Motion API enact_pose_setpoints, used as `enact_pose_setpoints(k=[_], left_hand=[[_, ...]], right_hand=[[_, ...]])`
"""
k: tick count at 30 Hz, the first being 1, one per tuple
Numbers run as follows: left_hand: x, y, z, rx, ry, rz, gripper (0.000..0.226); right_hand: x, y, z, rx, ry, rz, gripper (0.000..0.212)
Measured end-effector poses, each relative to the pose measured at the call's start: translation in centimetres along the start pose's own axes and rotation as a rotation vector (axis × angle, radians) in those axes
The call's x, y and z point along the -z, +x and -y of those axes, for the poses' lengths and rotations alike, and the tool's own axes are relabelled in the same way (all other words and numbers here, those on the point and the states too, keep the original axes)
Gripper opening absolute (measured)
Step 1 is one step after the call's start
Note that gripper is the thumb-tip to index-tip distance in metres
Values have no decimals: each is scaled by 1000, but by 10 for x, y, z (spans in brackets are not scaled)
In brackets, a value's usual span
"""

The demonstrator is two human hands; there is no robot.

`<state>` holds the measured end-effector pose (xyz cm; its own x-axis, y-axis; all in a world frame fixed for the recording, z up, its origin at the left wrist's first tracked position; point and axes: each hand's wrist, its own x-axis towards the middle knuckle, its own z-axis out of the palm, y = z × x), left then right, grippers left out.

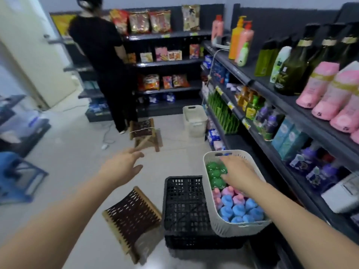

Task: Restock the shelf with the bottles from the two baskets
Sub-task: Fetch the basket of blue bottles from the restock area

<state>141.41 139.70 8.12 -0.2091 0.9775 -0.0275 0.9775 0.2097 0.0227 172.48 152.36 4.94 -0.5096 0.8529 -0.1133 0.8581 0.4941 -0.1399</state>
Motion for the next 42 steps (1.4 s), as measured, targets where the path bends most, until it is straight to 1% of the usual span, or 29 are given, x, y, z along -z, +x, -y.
enact_pose_setpoints(k=[2, 5, 11, 15, 18, 24, 32, 36, 42], left_hand=[[1, -41, 23, 92, 5, -20, 40], [9, -109, 63, 229, 80, -61, 41], [31, -240, 138, 510, 133, -111, 38], [33, -313, 180, 695, 167, -81, 39], [30, -365, 212, 819, 190, -43, 39], [27, -461, 288, 984, 212, -62, 39], [24, -600, 385, 1218, 235, -82, 52], [23, -666, 421, 1328, 226, -97, 56], [21, -738, 462, 1446, 217, -165, 59]], right_hand=[[5, 2, 29, 94, -70, -22, 48], [12, 4, 80, 249, -152, -37, 54], [19, 9, 200, 497, -125, 3, 58], [20, 2, 290, 656, -131, -31, 56], [18, -6, 359, 763, -178, -31, 55], [10, -33, 505, 944, -258, -10, 59], [-8, -90, 702, 1129, -205, 24, 60], [-25, -115, 786, 1252, -186, 33, 56], [-51, -140, 897, 1396, -213, 2, 67]])
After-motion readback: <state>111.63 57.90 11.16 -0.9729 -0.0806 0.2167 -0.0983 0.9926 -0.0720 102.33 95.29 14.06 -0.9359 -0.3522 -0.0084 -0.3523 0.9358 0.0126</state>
